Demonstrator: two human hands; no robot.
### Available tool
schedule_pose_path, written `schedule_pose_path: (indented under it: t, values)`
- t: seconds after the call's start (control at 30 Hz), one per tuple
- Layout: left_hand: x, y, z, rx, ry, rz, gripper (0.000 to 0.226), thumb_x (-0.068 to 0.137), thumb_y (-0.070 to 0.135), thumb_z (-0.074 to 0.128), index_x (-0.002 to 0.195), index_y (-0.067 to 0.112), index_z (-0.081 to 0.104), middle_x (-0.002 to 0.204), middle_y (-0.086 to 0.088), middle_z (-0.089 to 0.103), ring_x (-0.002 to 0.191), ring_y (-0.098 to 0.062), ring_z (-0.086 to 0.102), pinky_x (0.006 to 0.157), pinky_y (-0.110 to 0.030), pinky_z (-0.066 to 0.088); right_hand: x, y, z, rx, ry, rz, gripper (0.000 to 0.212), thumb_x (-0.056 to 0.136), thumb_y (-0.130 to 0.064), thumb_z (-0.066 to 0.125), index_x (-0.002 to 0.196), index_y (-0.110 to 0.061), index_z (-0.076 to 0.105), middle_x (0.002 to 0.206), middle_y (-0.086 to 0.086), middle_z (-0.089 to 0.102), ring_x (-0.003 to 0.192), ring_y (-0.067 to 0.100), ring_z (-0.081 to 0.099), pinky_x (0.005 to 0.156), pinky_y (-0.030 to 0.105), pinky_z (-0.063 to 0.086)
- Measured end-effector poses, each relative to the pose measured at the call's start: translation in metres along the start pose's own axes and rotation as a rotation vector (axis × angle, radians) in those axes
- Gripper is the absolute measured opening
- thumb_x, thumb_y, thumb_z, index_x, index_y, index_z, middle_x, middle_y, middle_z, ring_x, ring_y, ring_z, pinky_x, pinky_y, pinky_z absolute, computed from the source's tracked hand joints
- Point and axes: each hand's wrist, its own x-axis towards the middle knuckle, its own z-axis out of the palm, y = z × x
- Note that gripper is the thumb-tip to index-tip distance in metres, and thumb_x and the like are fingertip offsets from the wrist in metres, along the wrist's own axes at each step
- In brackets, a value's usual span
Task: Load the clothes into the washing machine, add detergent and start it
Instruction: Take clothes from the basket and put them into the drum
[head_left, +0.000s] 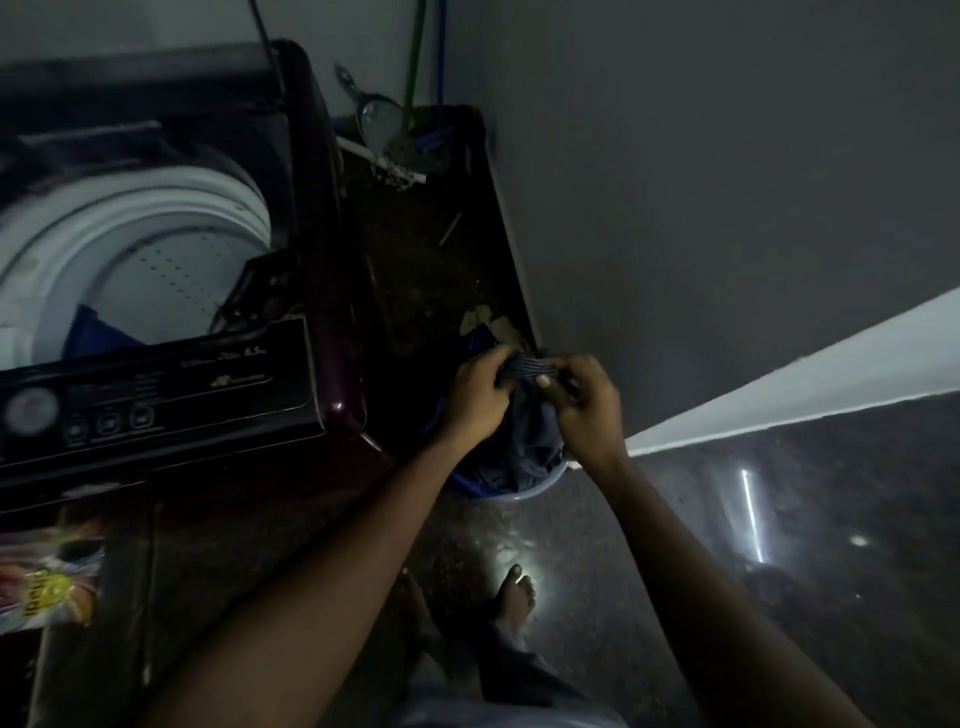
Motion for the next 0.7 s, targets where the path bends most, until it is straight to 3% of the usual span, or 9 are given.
schedule_pose_path:
  t: [0.1,0.2,0.3,0.4,0.53,0.6,0.7]
  values:
    - [-0.007,0.032,-0.028,0.022,0.056,0.041,0.039,0.089,-0.004,0.051,0.122,0.012,0.061,0.120,-0.010,0.065,0.112,-0.027,0.060,0.091,-0.033,0.048,-0.009,-0.013,-0.019,0.020,0.036,-0.015,0.035,0.084,-0.015,0.072,0.117,-0.018,0.061,0.114,-0.003,0.053,0.105,0.013,0.057,0.088,0.027,0.050]
    - [-0.010,0.062,-0.057,-0.064,0.107,0.064,0.040,0.087,-0.005,0.049,0.119,0.014,0.062,0.112,-0.010,0.067,0.104,-0.026,0.064,0.089,-0.039,0.053,-0.016,-0.015,-0.028,0.047,0.036,0.107,0.071,0.075,-0.028,0.081,0.137,-0.022,0.045,0.130,-0.006,0.045,0.120,0.009,0.048,0.094,0.021,0.044]
    - [-0.014,0.093,-0.081,-0.248,0.115,0.100,0.034,0.087,-0.003,0.052,0.113,0.016,0.063,0.109,-0.005,0.069,0.101,-0.019,0.066,0.092,-0.043,0.054,-0.012,-0.015,-0.022,0.099,-0.033,0.213,0.094,0.065,-0.042,0.085,0.143,-0.026,0.034,0.143,-0.003,0.040,0.130,0.016,0.044,0.102,0.036,0.044]
    - [-0.019,0.116,-0.100,-0.399,0.117,0.109,0.034,0.089,-0.003,0.052,0.111,0.021,0.063,0.112,-0.004,0.069,0.106,-0.019,0.065,0.097,-0.044,0.053,0.001,-0.023,-0.009,0.132,-0.094,0.262,0.089,0.059,-0.051,0.086,0.134,-0.032,0.042,0.137,-0.004,0.048,0.125,0.016,0.049,0.102,0.039,0.044]
    - [-0.023,0.116,-0.124,-0.476,0.157,0.095,0.038,0.086,-0.005,0.049,0.099,0.029,0.062,0.107,-0.001,0.069,0.103,-0.022,0.066,0.094,-0.052,0.053,0.019,-0.035,0.000,0.232,-0.126,0.309,0.055,0.076,-0.026,0.070,0.127,-0.014,0.054,0.119,0.003,0.062,0.113,0.024,0.059,0.096,0.043,0.049]
    - [-0.026,0.108,-0.136,-0.425,0.208,0.095,0.039,0.087,-0.003,0.048,0.103,0.030,0.059,0.104,0.004,0.067,0.100,-0.021,0.066,0.090,-0.053,0.054,0.027,-0.041,-0.003,0.192,-0.089,0.266,0.047,0.076,-0.021,0.055,0.120,-0.006,0.059,0.111,0.007,0.066,0.107,0.029,0.062,0.091,0.044,0.051]
    - [-0.031,0.093,-0.150,-0.156,0.286,0.105,0.058,0.086,0.000,0.048,0.127,0.040,0.049,0.120,0.002,0.062,0.107,-0.020,0.062,0.094,-0.048,0.053,0.036,-0.049,-0.014,0.172,-0.016,0.239,0.031,0.083,-0.011,0.051,0.112,-0.008,0.063,0.105,0.007,0.069,0.099,0.025,0.065,0.086,0.051,0.054]
